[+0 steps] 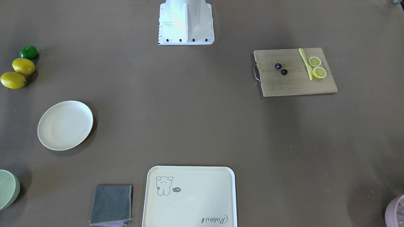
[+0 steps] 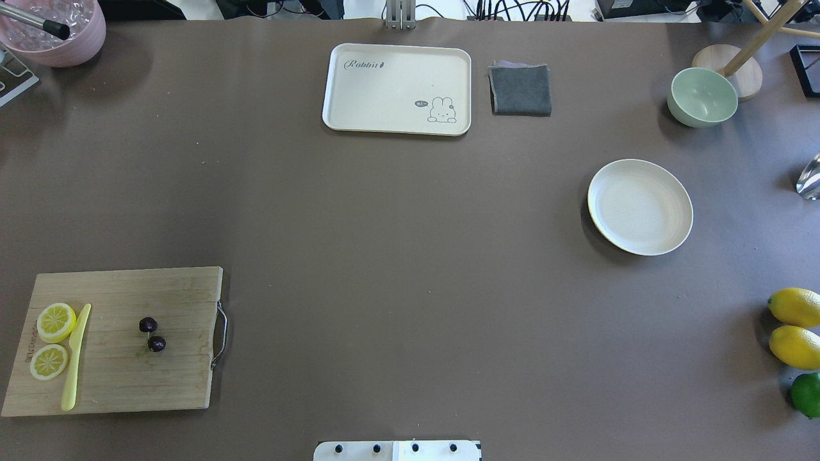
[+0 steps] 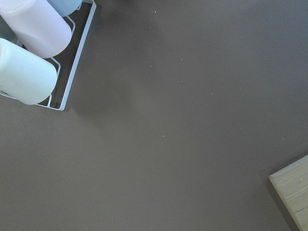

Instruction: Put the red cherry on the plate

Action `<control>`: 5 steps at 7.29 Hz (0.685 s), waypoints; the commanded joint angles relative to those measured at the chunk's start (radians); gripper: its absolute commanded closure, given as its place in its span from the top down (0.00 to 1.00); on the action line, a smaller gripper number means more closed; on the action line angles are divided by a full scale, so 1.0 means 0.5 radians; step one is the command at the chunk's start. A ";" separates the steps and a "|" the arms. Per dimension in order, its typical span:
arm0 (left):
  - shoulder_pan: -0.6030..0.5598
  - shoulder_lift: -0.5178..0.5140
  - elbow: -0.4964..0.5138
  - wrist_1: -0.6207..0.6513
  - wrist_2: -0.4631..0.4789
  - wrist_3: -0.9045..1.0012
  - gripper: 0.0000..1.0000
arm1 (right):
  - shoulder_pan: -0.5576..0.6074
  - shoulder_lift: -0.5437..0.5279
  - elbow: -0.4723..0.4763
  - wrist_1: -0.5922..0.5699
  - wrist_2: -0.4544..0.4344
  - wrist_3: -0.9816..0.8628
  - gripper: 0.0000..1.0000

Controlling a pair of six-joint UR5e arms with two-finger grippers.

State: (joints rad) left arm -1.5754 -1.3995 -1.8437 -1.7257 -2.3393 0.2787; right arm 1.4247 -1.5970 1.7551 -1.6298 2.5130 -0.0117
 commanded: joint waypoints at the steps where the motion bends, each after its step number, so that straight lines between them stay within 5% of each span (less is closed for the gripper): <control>1: 0.003 -0.008 -0.003 0.000 -0.040 -0.005 0.98 | -0.109 0.089 -0.251 0.370 0.015 0.187 0.90; 4: 0.003 -0.005 -0.003 0.000 -0.046 -0.005 0.98 | -0.345 0.086 -0.518 1.113 -0.004 0.752 0.86; 5: 0.003 -0.002 -0.003 0.003 -0.046 -0.005 0.98 | -0.404 0.132 -0.546 1.164 -0.010 0.845 0.84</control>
State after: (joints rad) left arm -1.5739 -1.4019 -1.8459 -1.7255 -2.3619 0.2761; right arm 1.2630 -1.5510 1.5162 -1.1219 2.5112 0.3384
